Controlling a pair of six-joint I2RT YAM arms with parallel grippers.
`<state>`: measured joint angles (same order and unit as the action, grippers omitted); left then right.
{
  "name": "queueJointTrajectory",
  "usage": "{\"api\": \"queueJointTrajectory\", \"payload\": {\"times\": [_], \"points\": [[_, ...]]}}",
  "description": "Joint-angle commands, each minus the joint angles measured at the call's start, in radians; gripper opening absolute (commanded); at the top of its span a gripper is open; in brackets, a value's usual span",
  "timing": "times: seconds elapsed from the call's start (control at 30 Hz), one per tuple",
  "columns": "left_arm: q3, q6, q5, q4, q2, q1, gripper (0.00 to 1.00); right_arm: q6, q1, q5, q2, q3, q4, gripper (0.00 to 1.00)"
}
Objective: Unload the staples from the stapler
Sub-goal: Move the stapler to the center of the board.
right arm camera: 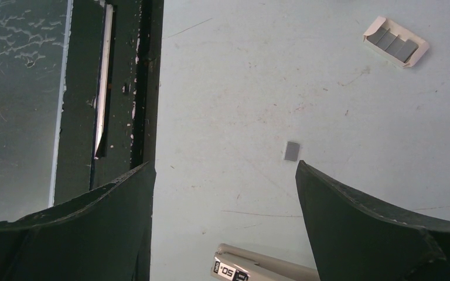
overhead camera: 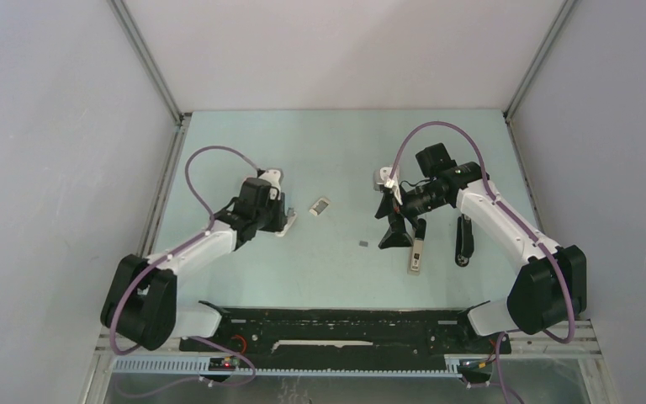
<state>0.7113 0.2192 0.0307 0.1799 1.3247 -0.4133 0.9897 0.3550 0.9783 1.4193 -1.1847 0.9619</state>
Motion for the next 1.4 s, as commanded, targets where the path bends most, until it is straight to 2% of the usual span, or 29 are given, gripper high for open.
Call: {"api": "queueJointTrajectory", "payload": {"times": [0.0, 0.3, 0.53, 0.87, 1.1, 1.37], "points": [[-0.054, 0.089, -0.011, -0.051, -0.089, -0.037, 0.00, 0.013, -0.006, 0.027, -0.033, 0.000, 0.008, 1.00], [-0.129, 0.174, 0.021, -0.059, -0.145, -0.153, 0.00, 0.018, -0.006, 0.027, -0.035, 0.000, 0.009, 1.00], [-0.149, 0.148, 0.031, -0.069, -0.145, -0.291, 0.00, 0.021, -0.007, 0.027, -0.035, -0.001, 0.010, 1.00], [-0.068, 0.062, 0.137, -0.125, -0.007, -0.477, 0.00, 0.024, -0.011, 0.025, -0.036, -0.001, 0.013, 1.00], [0.005, 0.031, 0.199, -0.098, 0.130, -0.537, 0.00, 0.032, -0.022, 0.029, -0.033, 0.000, 0.020, 1.00], [0.034, 0.044, 0.219, -0.062, 0.169, -0.564, 0.33, 0.038, -0.023, 0.027, -0.030, 0.000, 0.024, 1.00]]}}
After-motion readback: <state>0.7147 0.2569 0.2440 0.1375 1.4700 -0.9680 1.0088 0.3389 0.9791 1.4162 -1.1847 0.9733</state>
